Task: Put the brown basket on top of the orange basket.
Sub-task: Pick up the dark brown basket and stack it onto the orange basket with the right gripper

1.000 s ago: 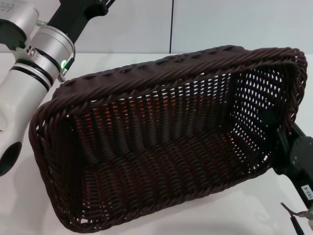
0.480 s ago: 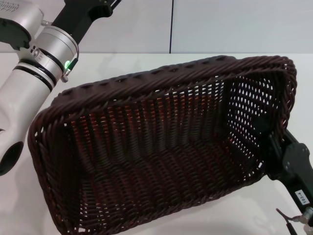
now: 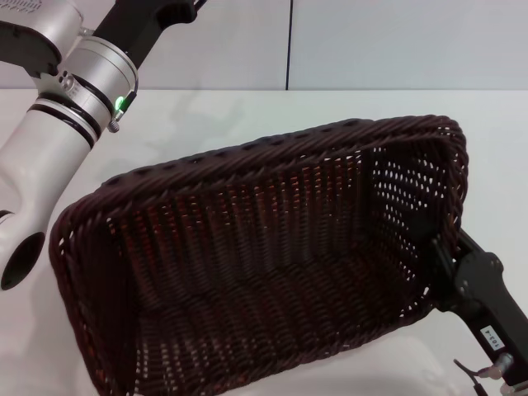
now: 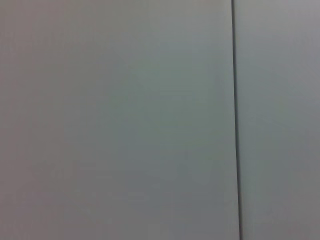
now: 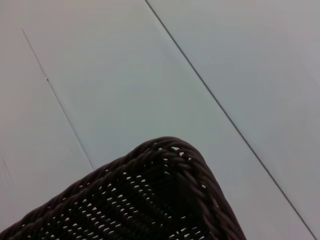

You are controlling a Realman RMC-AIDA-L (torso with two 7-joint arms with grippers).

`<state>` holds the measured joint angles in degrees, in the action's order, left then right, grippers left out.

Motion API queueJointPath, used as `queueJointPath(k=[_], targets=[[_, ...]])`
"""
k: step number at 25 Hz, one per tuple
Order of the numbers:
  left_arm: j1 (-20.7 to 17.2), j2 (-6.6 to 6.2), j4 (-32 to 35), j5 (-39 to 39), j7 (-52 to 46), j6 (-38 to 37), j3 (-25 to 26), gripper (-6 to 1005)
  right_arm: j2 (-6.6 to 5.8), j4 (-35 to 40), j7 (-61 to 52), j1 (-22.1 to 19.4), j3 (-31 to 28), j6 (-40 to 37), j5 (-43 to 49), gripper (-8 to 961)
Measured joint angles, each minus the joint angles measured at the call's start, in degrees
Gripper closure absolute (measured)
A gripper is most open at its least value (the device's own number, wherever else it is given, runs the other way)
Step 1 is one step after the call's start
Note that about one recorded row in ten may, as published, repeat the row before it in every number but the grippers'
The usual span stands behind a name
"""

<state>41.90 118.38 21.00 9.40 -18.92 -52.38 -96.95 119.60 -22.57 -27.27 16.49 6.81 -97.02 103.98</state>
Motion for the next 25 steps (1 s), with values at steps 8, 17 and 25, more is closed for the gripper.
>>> queueJointPath(k=[8,17,25], targets=[[0.02,0.09,0.05,0.00,0.02,-0.06,0.00,155,-0.32,2.43,-4.92,1.82,2.55,1.26,0.12,679],[-0.18,0.09,0.02,0.01,-0.04,-0.31,0.15,155,-0.34,3.40,-6.34,2.27,2.71,1.41,0.26,525],[-0.46,0.09,0.02,0.18,-0.06,-0.45,0.51,155,-0.51,5.50,-7.77,2.68,2.54,0.91,0.27,391]])
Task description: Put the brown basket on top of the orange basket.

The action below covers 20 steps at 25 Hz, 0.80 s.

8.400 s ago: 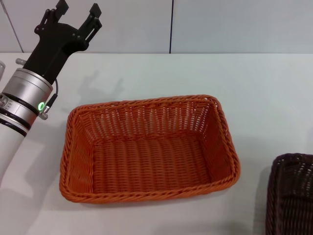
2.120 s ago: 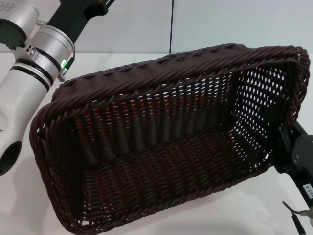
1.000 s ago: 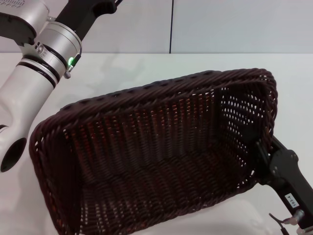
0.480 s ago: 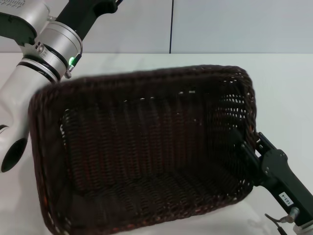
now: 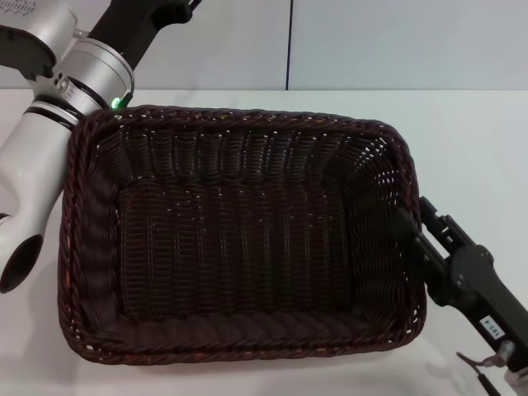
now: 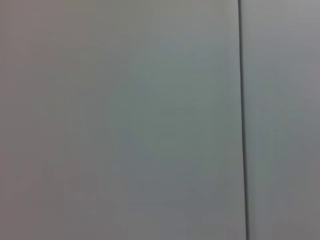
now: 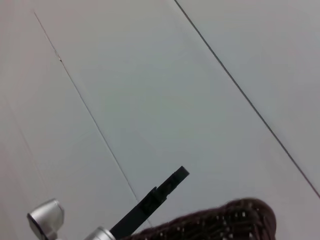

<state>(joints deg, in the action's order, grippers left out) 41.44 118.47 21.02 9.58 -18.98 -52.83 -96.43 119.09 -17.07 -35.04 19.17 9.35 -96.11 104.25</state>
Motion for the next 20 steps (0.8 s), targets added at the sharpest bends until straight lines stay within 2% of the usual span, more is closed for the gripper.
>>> queueJointPath(k=[9,10,16,20], targets=[[-0.67,-0.01,0.19,0.34,2.12,-2.32,1.88,155,-0.08,9.31,-4.89,-1.52,-0.34,-6.94,-0.87,391],[-0.70,-0.29,0.38,0.23,4.10,-3.60,6.52,155,-0.09,9.97,-5.50,-1.51,-0.36,-7.14,-0.89,391],[-1.08,-0.50,0.42,-0.08,8.48,-3.94,15.08,155,-0.10,12.09,-6.35,-0.39,-0.39,-7.39,-0.92,391],[-1.40,-0.51,0.44,-0.09,8.89,-4.27,16.27,155,-0.18,14.32,-6.36,0.50,-1.57,-7.97,-1.41,391]])
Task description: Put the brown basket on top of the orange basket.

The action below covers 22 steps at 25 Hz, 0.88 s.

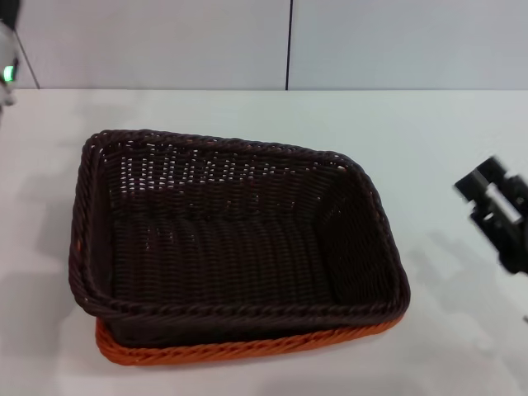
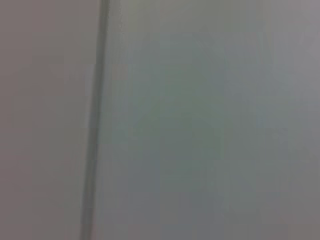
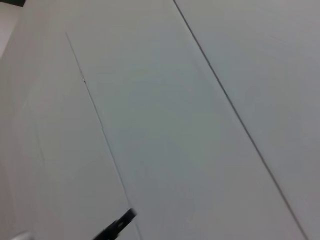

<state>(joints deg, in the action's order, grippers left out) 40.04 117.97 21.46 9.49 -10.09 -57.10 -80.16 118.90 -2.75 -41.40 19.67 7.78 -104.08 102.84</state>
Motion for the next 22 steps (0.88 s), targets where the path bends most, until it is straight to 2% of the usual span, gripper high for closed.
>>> queueJointPath(k=[2,4,5,6,9,11,12,15,17,18,20,21,22], targets=[[-2.68,-0.03,0.00,0.05,0.89,-1.56,5.73,155,-0.06,1.96,0.00,0.54,-1.82,-0.33,-0.21,391],[-2.68,-0.03,0.00,0.05,0.89,-1.56,5.73,155,-0.07,3.83,0.00,1.18,-4.31,-0.34,-0.24,391],[-5.19,-0.03,-0.01,0.37,0.66,-1.85,8.08,155,-0.08,5.59,0.00,2.05,-7.04,0.09,-0.28,391],[-7.13,0.00,-0.02,0.47,0.27,-2.27,8.33,155,-0.10,6.27,-0.04,2.41,-8.06,0.61,-0.29,391],[-10.95,0.23,-0.51,0.22,-2.52,-3.71,7.73,155,-0.35,9.13,-0.34,4.65,-11.83,3.42,-0.41,391],[-11.70,0.24,-0.66,0.12,-3.49,-4.12,7.49,155,-0.53,11.35,-0.41,6.77,-14.35,6.53,-1.36,391],[-13.30,0.28,-1.12,0.02,-5.95,-5.11,6.59,155,-0.57,12.32,-0.15,7.83,-14.98,8.20,-2.41,391],[-14.78,0.25,-1.48,-0.01,-7.70,-5.82,5.29,155,-0.65,14.13,2.66,11.69,-15.64,14.94,-7.66,391],[-19.53,0.15,-2.22,-0.03,-11.39,-7.60,0.61,155,-0.83,14.32,4.91,13.97,-15.46,18.52,-10.68,391],[-19.53,0.15,-2.22,-0.03,-11.39,-7.60,0.61,155,-1.00,14.33,8.15,16.55,-15.49,21.79,-12.64,391],[-20.90,0.33,-2.83,0.00,-11.60,-7.97,-0.65,155,-1.02,14.25,9.98,17.85,-15.57,23.19,-13.33,391],[-21.12,0.31,-4.00,-0.01,-11.65,-8.02,-1.45,155,-0.91,13.60,13.79,20.44,-15.78,25.68,-16.45,391],[-21.12,0.31,-4.00,-0.01,-11.65,-8.02,-1.45,155,-0.91,13.60,13.79,20.44,-15.78,25.68,-16.45,391]])
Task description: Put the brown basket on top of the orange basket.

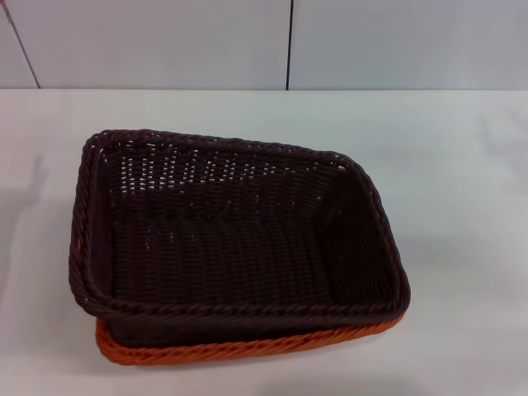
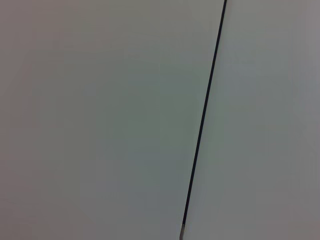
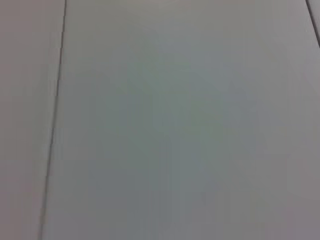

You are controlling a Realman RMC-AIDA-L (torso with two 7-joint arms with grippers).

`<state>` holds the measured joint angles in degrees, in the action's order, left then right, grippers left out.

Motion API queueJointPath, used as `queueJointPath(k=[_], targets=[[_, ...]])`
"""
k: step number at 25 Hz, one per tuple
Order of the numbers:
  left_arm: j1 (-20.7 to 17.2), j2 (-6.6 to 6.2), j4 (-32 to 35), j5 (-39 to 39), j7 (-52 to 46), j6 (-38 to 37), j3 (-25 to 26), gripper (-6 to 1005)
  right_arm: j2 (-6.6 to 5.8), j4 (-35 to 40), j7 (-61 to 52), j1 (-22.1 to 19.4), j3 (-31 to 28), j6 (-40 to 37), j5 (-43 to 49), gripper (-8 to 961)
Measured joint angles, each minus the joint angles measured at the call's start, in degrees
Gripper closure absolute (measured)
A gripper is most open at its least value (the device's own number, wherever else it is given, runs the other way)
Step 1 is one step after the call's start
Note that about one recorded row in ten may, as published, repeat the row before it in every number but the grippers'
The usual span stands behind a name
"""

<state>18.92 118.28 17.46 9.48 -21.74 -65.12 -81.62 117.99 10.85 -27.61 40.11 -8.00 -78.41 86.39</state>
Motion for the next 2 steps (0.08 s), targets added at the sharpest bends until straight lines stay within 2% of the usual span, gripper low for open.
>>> queueJointPath(k=[2], targets=[[0.07,-0.10,-1.03,0.00,-0.14,-0.01,-0.41,155,0.20,-1.42,3.65,2.18,0.14,1.75,-4.46,391]])
